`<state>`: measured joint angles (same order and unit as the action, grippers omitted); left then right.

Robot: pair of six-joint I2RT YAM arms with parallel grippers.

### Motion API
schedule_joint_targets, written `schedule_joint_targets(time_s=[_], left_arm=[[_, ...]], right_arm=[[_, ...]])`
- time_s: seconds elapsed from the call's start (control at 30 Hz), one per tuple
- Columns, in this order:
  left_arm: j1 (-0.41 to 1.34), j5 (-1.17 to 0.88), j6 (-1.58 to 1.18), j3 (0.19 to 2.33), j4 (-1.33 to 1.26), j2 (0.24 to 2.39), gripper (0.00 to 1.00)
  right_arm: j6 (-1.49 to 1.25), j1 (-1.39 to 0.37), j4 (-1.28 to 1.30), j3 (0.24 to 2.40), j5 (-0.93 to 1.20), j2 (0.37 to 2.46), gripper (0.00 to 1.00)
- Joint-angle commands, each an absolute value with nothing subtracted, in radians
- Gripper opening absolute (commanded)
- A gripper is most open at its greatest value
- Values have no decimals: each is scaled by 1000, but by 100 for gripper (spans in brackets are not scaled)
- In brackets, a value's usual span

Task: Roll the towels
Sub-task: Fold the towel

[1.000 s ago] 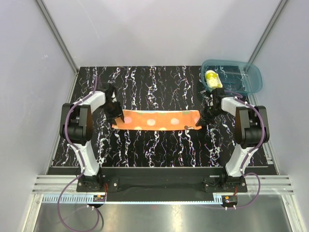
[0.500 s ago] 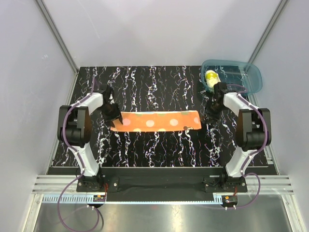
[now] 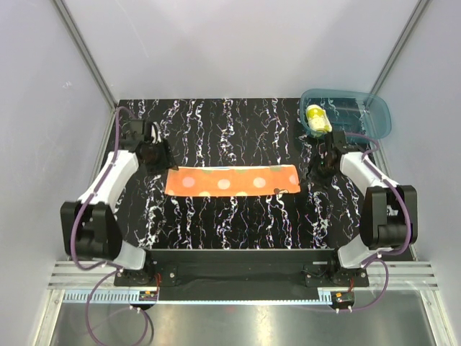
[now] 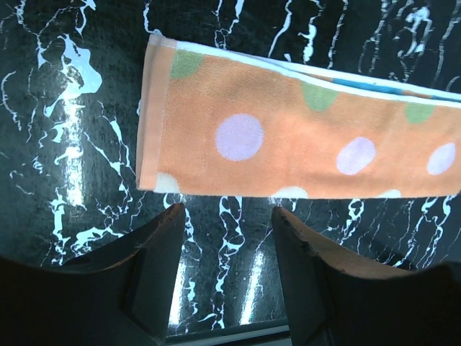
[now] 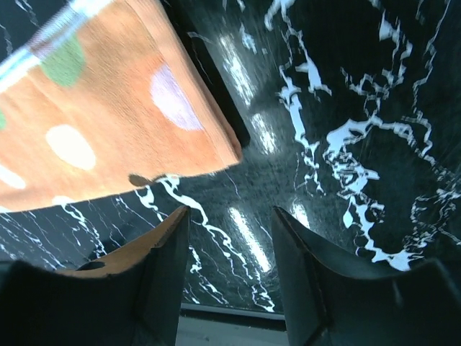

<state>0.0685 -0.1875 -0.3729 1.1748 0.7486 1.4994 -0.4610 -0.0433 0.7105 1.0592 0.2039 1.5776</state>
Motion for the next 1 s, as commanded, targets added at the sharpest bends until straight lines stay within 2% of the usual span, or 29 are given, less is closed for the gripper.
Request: schedule_joint_targets(time_s=[0.0, 0.2, 0.5, 0.77, 0.97], left_arm=[[81, -163, -357, 1127, 673, 1414, 57], [94, -63, -357, 1115, 667, 1342, 57], [98, -58, -351, 1114, 673, 1342, 56], [98, -43, -347, 1112, 678, 1348, 56], [98, -40, -345, 1114, 684, 1355, 56]], right_arm=[[-508, -38, 646, 1013, 252, 1532, 56], [-518, -38, 580, 963, 285, 1586, 57], [-526, -40, 512, 966, 304, 1686, 55], [-518, -38, 485, 947, 295, 1720, 50], [-511, -40, 453, 920, 291, 1744, 41]])
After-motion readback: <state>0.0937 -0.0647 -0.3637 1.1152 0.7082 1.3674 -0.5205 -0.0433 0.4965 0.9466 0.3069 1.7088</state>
